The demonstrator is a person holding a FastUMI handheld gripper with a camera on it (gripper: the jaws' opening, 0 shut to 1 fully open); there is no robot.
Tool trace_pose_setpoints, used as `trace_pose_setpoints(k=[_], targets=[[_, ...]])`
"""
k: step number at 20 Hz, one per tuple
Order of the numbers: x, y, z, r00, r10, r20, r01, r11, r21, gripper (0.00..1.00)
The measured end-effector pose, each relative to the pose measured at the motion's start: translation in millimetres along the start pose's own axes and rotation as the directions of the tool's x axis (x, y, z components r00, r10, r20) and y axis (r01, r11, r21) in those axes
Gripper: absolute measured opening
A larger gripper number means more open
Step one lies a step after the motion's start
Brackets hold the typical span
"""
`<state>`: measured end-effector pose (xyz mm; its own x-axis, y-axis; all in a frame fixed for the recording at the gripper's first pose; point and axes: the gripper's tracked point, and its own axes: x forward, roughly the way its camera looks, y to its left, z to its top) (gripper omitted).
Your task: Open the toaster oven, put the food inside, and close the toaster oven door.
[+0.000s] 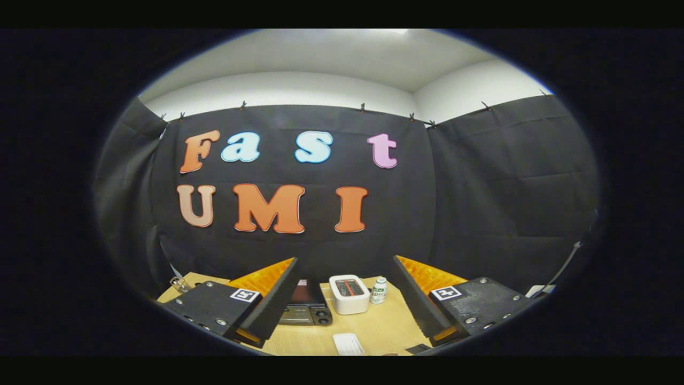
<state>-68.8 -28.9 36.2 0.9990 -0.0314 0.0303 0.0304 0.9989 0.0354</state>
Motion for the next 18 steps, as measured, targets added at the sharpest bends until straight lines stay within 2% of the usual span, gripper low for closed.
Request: trace_pose_setpoints(k=[10,18], targets=[[10.8,9.7,-33.0,0.997,0.034,-0.067,-0.033,0.999,0.015,1.00],[1.6,8.7,-31.1,0.998,0.040,-0.052,-0.040,0.999,-0.005,1.00]])
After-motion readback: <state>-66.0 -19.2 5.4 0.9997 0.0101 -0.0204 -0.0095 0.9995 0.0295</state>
